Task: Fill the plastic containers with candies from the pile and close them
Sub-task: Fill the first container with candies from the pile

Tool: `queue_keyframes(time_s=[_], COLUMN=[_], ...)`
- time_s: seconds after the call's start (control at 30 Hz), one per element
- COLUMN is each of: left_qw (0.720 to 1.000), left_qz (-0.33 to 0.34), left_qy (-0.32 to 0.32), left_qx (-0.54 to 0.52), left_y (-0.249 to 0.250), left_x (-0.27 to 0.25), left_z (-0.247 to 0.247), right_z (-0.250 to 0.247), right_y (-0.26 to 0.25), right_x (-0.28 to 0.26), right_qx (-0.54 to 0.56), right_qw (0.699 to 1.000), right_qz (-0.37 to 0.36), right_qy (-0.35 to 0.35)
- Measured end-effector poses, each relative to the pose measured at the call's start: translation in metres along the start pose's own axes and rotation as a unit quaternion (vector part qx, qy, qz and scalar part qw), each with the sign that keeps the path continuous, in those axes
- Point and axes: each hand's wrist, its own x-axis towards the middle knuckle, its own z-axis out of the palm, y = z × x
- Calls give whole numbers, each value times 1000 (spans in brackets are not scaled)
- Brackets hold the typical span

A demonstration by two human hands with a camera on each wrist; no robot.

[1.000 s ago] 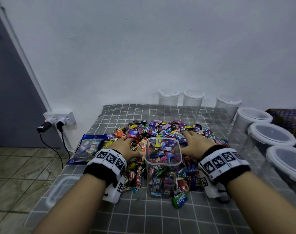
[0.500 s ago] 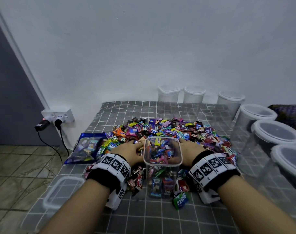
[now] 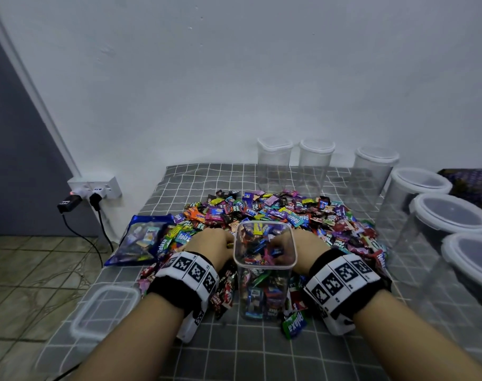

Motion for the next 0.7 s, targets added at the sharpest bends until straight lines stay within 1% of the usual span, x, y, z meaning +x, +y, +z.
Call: queue_keyframes(time_s=[0.2,0.33,0.43,0.5,0.6,0.7], left_qw=[999,996,990,986,981,977], left_qz=[0,-9,-13,-12,-4,2], left_qy=[36,65,86,105,127,135], left_qx=[-20,-65,-115,-130,-149,-166], left_y=[0,-1,-2,-2,-2,-2], left_x=[-3,-6,-8,-10,-11,-12], left_z=[-2,-1,0,0,-1,-2], right_z=[-1,-3,-5,-4,-8,-11], right_y=[0,-2,-3,-3,-1,2], right_x=[-2,-6,-8,-8,-11,-16], right_qx=[14,22,32,40,65,79], right_qw=[1000,999,999,999,996,993], right_qz=[7,8,10,11,24,36], right_qy=[19,33,27,31,54,84])
